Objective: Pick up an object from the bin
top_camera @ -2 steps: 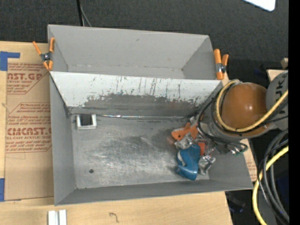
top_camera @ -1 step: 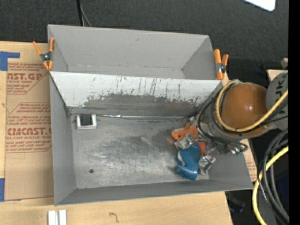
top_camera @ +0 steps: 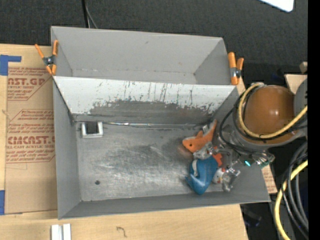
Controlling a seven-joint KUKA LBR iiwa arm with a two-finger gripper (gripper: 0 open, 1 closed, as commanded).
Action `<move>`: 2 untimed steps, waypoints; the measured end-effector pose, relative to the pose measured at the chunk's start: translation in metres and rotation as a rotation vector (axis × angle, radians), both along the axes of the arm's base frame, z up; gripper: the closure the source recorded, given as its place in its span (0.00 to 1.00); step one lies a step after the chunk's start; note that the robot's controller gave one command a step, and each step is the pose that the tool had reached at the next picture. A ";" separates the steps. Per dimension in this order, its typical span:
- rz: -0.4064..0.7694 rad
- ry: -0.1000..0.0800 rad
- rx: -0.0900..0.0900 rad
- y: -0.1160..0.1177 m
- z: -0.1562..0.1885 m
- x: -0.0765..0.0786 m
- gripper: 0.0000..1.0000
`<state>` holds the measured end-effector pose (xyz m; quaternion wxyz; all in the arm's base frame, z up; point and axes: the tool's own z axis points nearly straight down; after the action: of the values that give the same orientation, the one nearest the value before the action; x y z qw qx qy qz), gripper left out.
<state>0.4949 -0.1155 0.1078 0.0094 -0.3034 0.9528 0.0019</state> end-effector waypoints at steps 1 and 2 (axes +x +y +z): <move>-0.008 0.020 -0.006 -0.007 0.065 -0.002 0.00; 0.162 0.004 -0.014 0.003 0.041 0.002 0.00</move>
Offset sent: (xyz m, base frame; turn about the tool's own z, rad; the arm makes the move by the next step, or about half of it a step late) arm 0.0002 0.0194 -0.0378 -0.4124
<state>0.4972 -0.1121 0.1491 0.0054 -0.3794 0.9252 -0.0034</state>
